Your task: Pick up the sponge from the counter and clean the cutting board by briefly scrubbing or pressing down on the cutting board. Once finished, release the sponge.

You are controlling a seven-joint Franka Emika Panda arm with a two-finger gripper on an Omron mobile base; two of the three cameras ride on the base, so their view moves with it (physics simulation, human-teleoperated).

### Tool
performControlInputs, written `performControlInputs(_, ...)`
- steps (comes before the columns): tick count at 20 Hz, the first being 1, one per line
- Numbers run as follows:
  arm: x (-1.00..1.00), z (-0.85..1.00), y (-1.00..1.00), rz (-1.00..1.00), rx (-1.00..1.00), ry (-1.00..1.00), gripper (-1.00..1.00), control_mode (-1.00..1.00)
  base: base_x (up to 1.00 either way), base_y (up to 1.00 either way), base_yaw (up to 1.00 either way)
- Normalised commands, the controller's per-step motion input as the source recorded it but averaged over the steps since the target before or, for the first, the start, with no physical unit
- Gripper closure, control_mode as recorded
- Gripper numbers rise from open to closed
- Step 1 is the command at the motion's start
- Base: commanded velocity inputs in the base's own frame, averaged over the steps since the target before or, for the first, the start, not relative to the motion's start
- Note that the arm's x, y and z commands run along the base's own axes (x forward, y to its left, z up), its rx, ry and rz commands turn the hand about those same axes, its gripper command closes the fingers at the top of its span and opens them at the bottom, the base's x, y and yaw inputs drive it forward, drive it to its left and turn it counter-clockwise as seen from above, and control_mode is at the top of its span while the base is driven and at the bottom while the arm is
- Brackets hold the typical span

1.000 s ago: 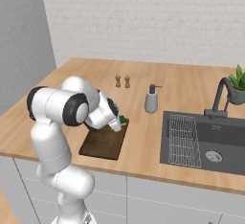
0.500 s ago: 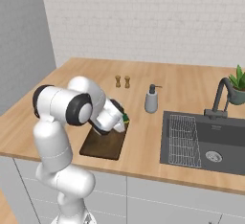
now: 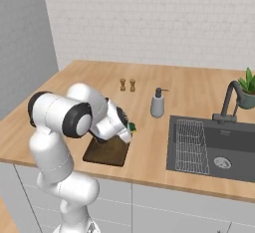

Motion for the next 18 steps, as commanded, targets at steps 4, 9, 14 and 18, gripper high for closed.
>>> performControlInputs(4, -0.64, -0.32, -0.23, 0.00, -0.01, 0.18, 1.00, -1.00, 0.00, 0.00, 0.00)
performControlInputs(9, -0.98, -0.52, -0.06, 0.00, -0.09, -0.11, 1.00, -1.00, 0.00, 0.00, 0.00)
performControlInputs(14, -1.00, -0.62, -0.16, 0.00, -0.08, -0.05, 1.00, -1.00, 0.00, 0.00, 0.00)
performControlInputs(18, -1.00, -0.53, -0.28, 0.00, -0.02, 0.07, 1.00, -1.00, 0.00, 0.00, 0.00)
